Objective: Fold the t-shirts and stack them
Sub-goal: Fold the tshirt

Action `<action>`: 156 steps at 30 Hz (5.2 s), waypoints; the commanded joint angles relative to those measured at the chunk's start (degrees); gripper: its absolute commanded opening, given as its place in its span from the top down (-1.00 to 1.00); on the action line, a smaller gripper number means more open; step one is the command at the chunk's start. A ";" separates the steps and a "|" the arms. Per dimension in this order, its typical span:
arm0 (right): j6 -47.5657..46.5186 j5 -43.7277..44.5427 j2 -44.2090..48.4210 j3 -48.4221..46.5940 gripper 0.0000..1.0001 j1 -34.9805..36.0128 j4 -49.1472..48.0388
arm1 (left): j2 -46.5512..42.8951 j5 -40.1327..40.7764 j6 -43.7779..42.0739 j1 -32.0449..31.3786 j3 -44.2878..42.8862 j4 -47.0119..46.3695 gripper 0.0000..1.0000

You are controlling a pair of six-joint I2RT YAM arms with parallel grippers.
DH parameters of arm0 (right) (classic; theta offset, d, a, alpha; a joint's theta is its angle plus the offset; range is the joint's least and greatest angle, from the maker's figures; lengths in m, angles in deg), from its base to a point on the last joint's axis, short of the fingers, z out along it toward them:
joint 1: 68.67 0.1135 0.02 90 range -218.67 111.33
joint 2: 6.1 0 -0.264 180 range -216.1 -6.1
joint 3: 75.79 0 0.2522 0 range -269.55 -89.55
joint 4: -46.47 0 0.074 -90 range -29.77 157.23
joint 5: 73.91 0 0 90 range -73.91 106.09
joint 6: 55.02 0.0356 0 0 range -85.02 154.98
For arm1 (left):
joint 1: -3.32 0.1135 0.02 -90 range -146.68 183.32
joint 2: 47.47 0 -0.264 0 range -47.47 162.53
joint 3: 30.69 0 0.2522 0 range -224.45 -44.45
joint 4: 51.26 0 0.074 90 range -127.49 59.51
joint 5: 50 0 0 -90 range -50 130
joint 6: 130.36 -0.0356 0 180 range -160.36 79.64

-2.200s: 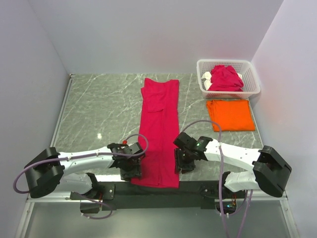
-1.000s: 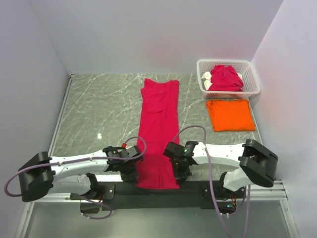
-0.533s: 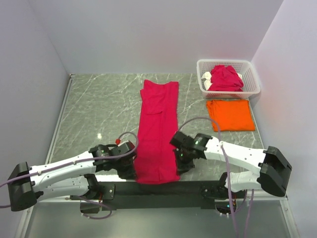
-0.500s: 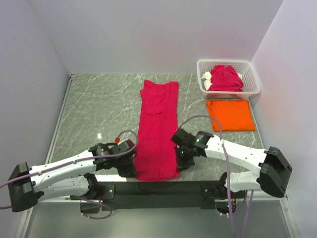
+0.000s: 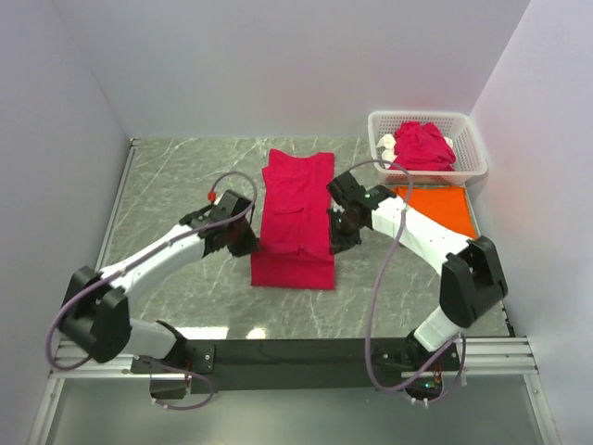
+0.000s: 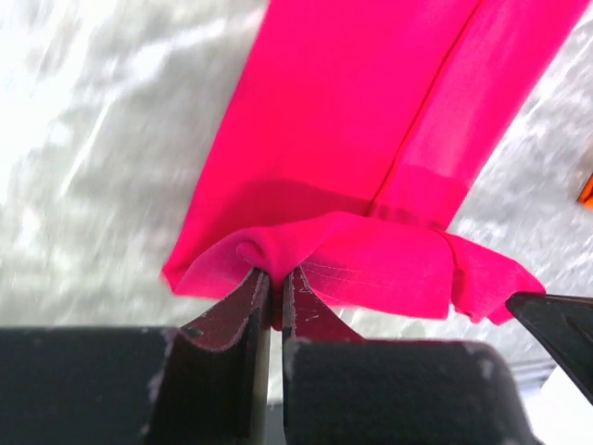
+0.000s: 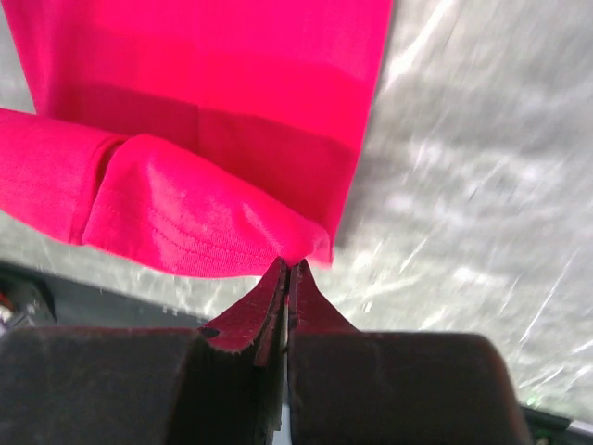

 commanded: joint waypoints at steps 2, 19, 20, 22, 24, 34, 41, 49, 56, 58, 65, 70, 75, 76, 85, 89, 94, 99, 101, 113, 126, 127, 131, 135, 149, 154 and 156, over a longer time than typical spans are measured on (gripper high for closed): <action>-5.25 2.96 -4.08 -6.23 1.00 -3.67 -1.29 | 6.86 2.66 -8.79 2.29 -7.33 -6.21 0.99; -9.30 6.57 -12.43 -9.40 1.00 -7.45 -10.95 | 20.60 4.42 -13.55 5.01 -13.85 -11.14 0.99; -9.30 6.57 -12.78 -9.40 1.00 -7.54 -11.31 | 20.60 4.34 -13.55 5.10 -13.50 -12.01 0.99; -9.39 6.57 -13.58 -8.88 1.00 -7.54 -12.62 | 20.60 4.77 -13.46 5.10 -12.36 -12.98 0.99; -9.12 6.57 -14.36 -8.27 1.00 -7.54 -13.15 | 21.21 5.13 -13.81 5.02 -11.74 -14.13 0.99; -9.56 8.50 -15.86 -6.33 1.00 -8.07 -17.02 | 24.99 6.17 -14.34 5.02 -11.30 -17.21 0.99; -9.21 8.41 -17.53 -4.75 1.00 -8.16 -19.48 | 26.75 7.41 -14.08 5.10 -10.86 -18.17 0.99; -7.54 9.64 -12.62 -3.08 0.55 -7.81 -21.06 | 23.61 8.90 -13.64 4.84 -10.95 -17.56 0.16; -9.20 7.63 -1.73 -1.06 0.28 -4.30 -23.26 | 12.09 12.85 -10.57 2.47 -7.79 -13.61 -0.63; -10.26 6.83 -1.01 -0.79 0.28 -2.27 -24.31 | 9.19 14.87 -8.55 -0.50 -6.91 -11.42 -0.59; -10.09 -0.81 -6.01 -0.53 0.62 1.51 -26.07 | 7.59 11.73 -2.30 -7.29 0.03 -16.13 0.25; -9.74 -5.12 -10.84 -0.61 0.80 1.51 -29.06 | 13.82 9.00 -1.68 -7.73 1.97 -19.75 0.47; -10.35 -5.74 -17.17 -3.25 0.83 1.77 -29.42 | 18.31 7.51 -1.25 -8.34 1.88 -20.02 0.49; -10.35 -4.87 -17.88 -3.60 0.83 1.60 -29.42 | 19.45 7.50 -1.16 -8.34 1.97 -19.67 0.51; -11.24 2.43 -24.91 -11.59 0.80 -4.19 -28.45 | 22.27 6.53 -1.33 -8.52 4.43 -18.53 0.57; -9.65 2.26 -28.77 -21.60 0.74 -8.41 -27.57 | 22.71 6.44 -1.77 -8.78 4.52 -17.83 0.56; -9.12 3.58 -33.62 -33.73 0.68 -11.05 -22.13 | 22.54 5.74 -1.77 -9.13 4.26 -16.33 0.56; -7.37 -1.42 -23.88 -24.55 0.59 -11.06 -25.53 | 20.87 2.59 1.21 -10.18 5.39 -11.85 0.56; -5.10 -5.11 -16.24 -15.06 0.53 -10.97 -28.08 | 18.41 1.53 4.01 -11.06 7.68 -11.24 0.56; 1.96 -31.12 9.80 25.48 0.42 -9.57 -45.50 | -3.38 5.93 6.06 -13.09 9.35 -9.11 -0.05; -1.13 -32.82 -1.53 30.06 0.97 -7.98 -42.34 | 1.09 -5.24 7.10 -7.13 23.05 -22.64 0.70; -0.86 -32.37 -3.28 30.15 0.99 -8.16 -42.25 | 1.18 -6.90 7.45 -6.33 25.50 -23.27 0.70; 0.81 -30.88 -6.37 31.20 1.00 -10.08 -43.39 | 0.74 -7.88 9.04 -4.39 29.21 -24.59 0.72; 0.90 -30.79 -5.24 31.99 1.00 -12.46 -43.22 | -2.50 -7.89 8.78 -3.34 29.92 -22.76 0.72; -2.36 -27.36 -0.20 15.39 1.00 -14.13 -40.40 | -7.10 2.93 -1.49 3.85 12.00 -19.04 0.45; -1.65 -27.62 -8.91 9.24 1.00 -17.03 -43.74 | 7.13 -0.49 -6.69 7.03 2.51 -23.88 0.52; -1.48 -28.15 -13.28 7.13 1.00 -17.91 -44.09 | 13.00 -0.93 -7.66 7.74 -0.21 -24.50 0.54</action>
